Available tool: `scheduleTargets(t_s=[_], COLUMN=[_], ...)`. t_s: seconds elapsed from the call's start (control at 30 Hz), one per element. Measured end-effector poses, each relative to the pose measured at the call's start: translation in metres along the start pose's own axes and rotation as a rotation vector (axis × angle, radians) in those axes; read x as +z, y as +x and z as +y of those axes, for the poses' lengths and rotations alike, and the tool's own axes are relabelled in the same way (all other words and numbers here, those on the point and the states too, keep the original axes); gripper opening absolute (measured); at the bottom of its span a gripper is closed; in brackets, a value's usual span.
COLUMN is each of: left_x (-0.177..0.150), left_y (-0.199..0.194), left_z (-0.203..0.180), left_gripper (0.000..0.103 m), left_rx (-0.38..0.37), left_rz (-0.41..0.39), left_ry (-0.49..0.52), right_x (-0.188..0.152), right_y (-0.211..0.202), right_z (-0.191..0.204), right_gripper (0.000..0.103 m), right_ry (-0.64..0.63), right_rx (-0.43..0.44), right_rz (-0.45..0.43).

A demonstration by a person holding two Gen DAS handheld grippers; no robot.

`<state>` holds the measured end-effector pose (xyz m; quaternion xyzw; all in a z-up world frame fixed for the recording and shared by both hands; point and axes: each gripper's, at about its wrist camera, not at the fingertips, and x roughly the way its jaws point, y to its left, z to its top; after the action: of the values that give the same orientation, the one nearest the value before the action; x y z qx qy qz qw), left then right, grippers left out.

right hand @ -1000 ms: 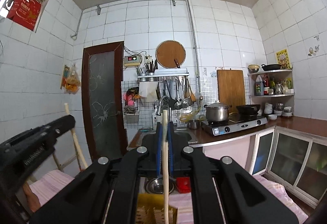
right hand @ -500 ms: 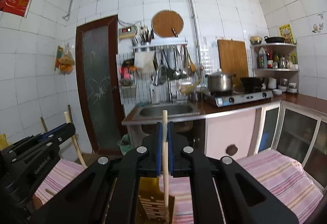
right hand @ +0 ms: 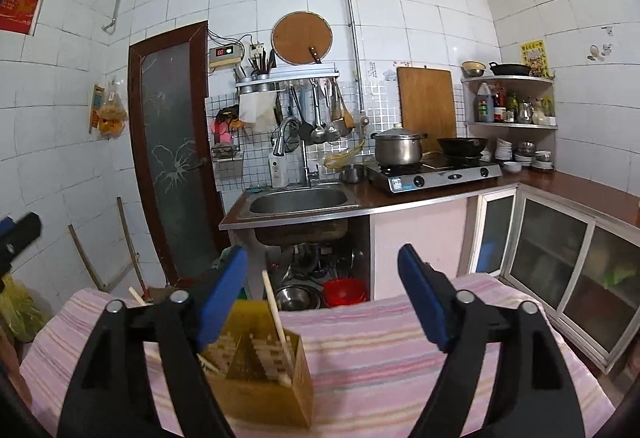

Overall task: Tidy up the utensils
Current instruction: 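Open the left tool into the holder while the right tool drops its chopstick, then move both tools back toward the remaining chopsticks and utensils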

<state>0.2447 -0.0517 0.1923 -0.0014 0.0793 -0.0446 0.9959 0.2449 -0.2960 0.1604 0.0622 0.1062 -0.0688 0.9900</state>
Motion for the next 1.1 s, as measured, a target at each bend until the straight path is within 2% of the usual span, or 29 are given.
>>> scheduleTargets(t_s=[0.1,0.23,0.43,0.6,0.77,0.97,1.1], left_x=[-0.007,-0.026,-0.071,-0.111,-0.142,-0.169,-0.190], left_y=[-0.023,-0.047,-0.066,-0.065,-0.063,-0.056,-0.039], left_z=[0.008,0.019,0.037,0.060,0.072,0.069,0.060], left_gripper=[0.098,0.098,0.098,0.098,0.098,0.098,0.098], left_rx=[0.004,0.028,0.066,0.076,0.091,0.082,0.068], left_rz=[0.032,0.064,0.156,0.259,0.325,0.378,0.440], left_ry=[0.014,0.027,0.040,-0.010,-0.028,-0.019,-0.003], right_x=[-0.007,-0.023,-0.056,-0.085,-0.116,-0.154,-0.178], right_y=[-0.026,-0.058,-0.082,-0.086,-0.085,-0.070,-0.055], right_z=[-0.001,0.000,0.005,0.006,0.006,0.010,0.013], right_gripper=[0.085,0.086,0.086,0.086,0.086,0.086,0.086], right_ry=[0.000,0.010,0.002,-0.015,-0.010,-0.015,-0.027], right_rx=[0.012,0.029,0.049,0.044,0.036,0.017,-0.011], right_rz=[0.005,0.022,0.079,0.134,0.190,0.277,0.346])
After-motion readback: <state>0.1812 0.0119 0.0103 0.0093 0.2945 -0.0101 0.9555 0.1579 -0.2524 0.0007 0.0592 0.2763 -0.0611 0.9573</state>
